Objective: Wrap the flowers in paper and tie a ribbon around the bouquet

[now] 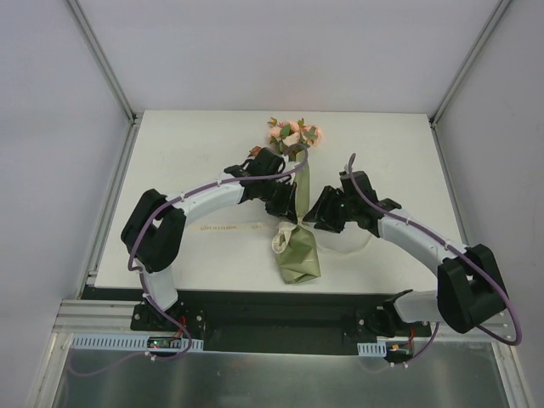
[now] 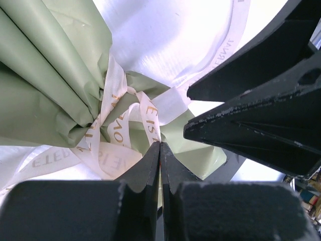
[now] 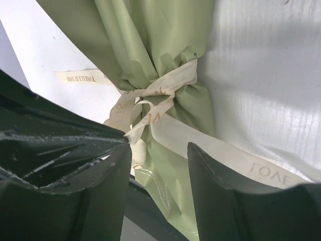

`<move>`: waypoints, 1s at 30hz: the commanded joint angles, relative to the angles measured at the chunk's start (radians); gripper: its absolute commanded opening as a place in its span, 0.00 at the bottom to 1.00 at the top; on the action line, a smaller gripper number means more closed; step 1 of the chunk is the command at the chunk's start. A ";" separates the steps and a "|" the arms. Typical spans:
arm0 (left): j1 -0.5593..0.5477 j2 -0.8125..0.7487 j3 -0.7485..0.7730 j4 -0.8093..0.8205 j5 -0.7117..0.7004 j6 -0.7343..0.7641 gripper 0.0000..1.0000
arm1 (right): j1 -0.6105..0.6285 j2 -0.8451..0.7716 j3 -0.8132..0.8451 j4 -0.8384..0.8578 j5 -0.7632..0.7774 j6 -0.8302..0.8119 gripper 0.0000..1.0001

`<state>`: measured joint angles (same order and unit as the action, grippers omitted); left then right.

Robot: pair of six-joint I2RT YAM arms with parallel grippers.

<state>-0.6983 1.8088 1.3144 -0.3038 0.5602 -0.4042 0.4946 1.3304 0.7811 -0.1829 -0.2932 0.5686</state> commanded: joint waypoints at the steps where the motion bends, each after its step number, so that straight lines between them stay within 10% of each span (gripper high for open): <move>1: 0.011 -0.062 -0.021 0.026 0.030 -0.007 0.00 | -0.014 0.039 0.073 -0.063 -0.069 0.170 0.52; 21: -0.013 -0.052 -0.055 0.072 0.066 -0.031 0.00 | -0.016 0.199 0.076 0.086 -0.192 0.375 0.41; 30: -0.017 -0.051 -0.066 0.077 0.090 -0.031 0.00 | -0.014 0.225 0.064 0.160 -0.182 0.364 0.05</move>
<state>-0.7017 1.7985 1.2602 -0.2520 0.6064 -0.4313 0.4793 1.5517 0.8356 -0.0780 -0.4644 0.9321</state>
